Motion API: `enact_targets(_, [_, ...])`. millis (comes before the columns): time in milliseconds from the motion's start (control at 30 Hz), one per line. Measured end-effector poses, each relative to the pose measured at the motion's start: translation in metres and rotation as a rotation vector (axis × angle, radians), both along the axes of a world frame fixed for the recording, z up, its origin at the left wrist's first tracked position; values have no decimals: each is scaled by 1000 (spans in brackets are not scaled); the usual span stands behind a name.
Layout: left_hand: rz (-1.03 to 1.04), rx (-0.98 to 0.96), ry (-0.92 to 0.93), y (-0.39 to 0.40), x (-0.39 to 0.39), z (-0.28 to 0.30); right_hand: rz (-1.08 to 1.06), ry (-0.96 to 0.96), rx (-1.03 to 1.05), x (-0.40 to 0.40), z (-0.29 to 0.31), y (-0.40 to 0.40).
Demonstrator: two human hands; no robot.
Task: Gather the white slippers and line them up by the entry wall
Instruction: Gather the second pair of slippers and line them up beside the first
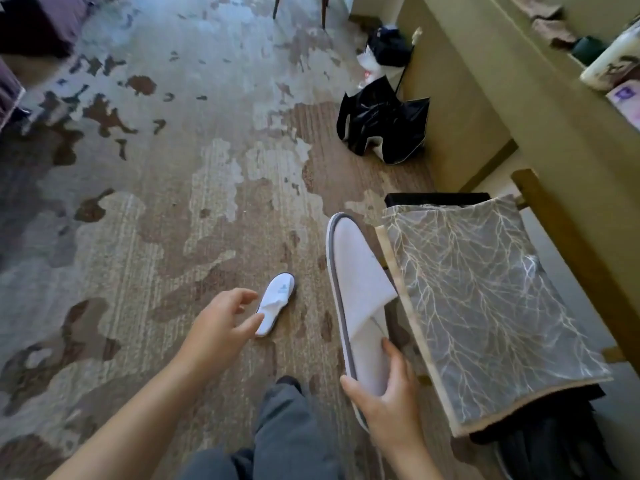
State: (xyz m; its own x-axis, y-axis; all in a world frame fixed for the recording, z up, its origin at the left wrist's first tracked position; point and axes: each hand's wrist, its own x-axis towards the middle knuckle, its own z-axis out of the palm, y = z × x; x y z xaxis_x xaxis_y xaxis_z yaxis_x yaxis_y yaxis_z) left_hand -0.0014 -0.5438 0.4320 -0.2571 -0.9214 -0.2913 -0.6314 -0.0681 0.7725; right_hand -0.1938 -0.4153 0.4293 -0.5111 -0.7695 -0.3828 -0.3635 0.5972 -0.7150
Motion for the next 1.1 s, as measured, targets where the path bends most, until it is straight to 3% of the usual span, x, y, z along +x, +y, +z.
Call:
enact_targets(233, [3, 109, -108, -92, 1, -167, 48, 80, 78, -14, -136, -112])
enact_targets(567, [-1, 255, -187, -142, -15, -534, 25, 94, 66, -21, -449, -187])
enact_targets(700, [55, 295, -226, -153, -26, -642, 20, 100, 72, -24, -549, -195])
enact_targets(867, [88, 219, -344, -164, -43, -709, 4, 101, 90, -27, -619, -196])
enact_targets(1100, [118, 298, -460, -137, -49, -711, -38, 90, 105, -29, -622, -190])
